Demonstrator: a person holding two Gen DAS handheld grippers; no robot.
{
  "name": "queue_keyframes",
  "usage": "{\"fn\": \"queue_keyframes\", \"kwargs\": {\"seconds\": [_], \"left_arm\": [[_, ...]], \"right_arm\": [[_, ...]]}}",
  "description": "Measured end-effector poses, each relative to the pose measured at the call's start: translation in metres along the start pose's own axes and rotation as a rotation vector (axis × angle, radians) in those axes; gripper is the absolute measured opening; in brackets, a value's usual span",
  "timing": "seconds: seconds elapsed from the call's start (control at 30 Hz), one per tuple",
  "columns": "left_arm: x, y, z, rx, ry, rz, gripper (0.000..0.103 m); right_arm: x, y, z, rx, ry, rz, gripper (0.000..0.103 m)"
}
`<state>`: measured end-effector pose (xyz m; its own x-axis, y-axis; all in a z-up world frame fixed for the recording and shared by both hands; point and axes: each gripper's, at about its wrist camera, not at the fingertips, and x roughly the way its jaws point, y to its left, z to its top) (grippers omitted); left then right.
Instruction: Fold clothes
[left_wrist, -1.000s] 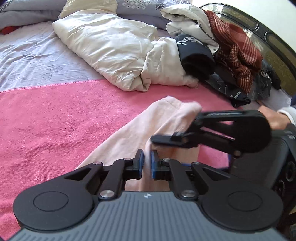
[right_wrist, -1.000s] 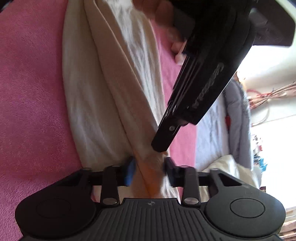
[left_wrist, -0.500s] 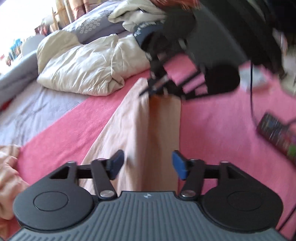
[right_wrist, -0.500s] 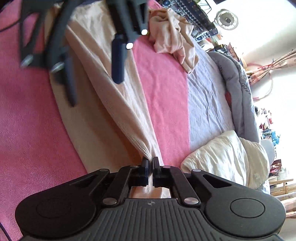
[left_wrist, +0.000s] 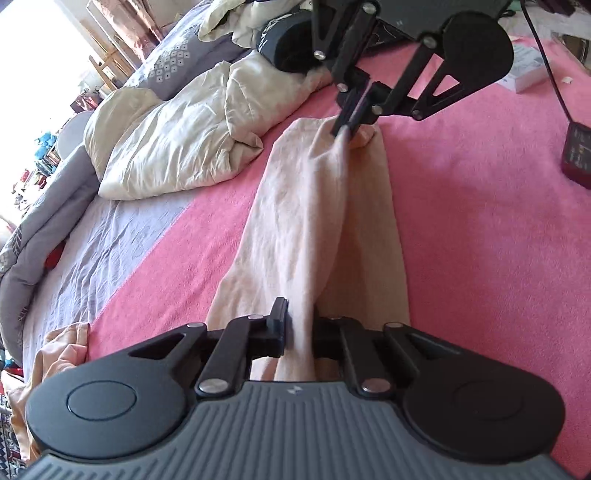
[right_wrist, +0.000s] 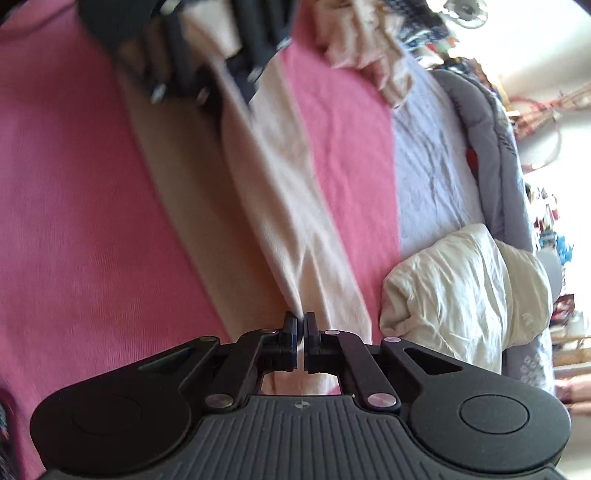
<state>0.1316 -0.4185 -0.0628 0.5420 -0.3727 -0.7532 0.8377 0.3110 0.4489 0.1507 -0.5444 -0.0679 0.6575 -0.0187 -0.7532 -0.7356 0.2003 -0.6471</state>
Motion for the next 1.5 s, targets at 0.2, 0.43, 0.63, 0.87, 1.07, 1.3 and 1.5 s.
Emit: {"fn": "queue_keyframes", "kwargs": {"seconds": [0.2,0.43,0.63,0.87,1.07,1.3,1.5], "left_arm": [[-0.026,0.012,-0.004,-0.115,0.002,0.001,0.058],[-0.083,0.053,-0.057,-0.418,0.104,0.013,0.072],[-0.081,0.088,-0.122,-0.581,0.271,0.116,0.072],[-0.058,0.131,-0.162,-0.804,0.226,0.032,0.071],[-0.049,0.130,-0.172,-0.771,0.188,-0.015,0.073],[-0.045,0.135,-0.178,-0.769,0.170,-0.048,0.074],[-0.044,0.136,-0.177,-0.737,0.180,-0.041,0.078]], "right_arm": [[0.010,0.029,-0.028,-0.137,0.117,-0.006,0.005],[-0.025,0.040,-0.014,-0.220,-0.056,-0.187,0.056],[-0.057,0.091,0.060,-0.299,-0.379,-0.221,0.071],[-0.041,0.147,0.117,-0.342,-0.472,-0.371,0.074],[-0.031,0.147,0.132,-0.246,-0.432,-0.532,0.079],[-0.012,0.153,0.150,-0.162,-0.404,-0.595,0.055],[-0.029,0.163,0.125,-0.156,-0.278,-0.416,0.005]]}}
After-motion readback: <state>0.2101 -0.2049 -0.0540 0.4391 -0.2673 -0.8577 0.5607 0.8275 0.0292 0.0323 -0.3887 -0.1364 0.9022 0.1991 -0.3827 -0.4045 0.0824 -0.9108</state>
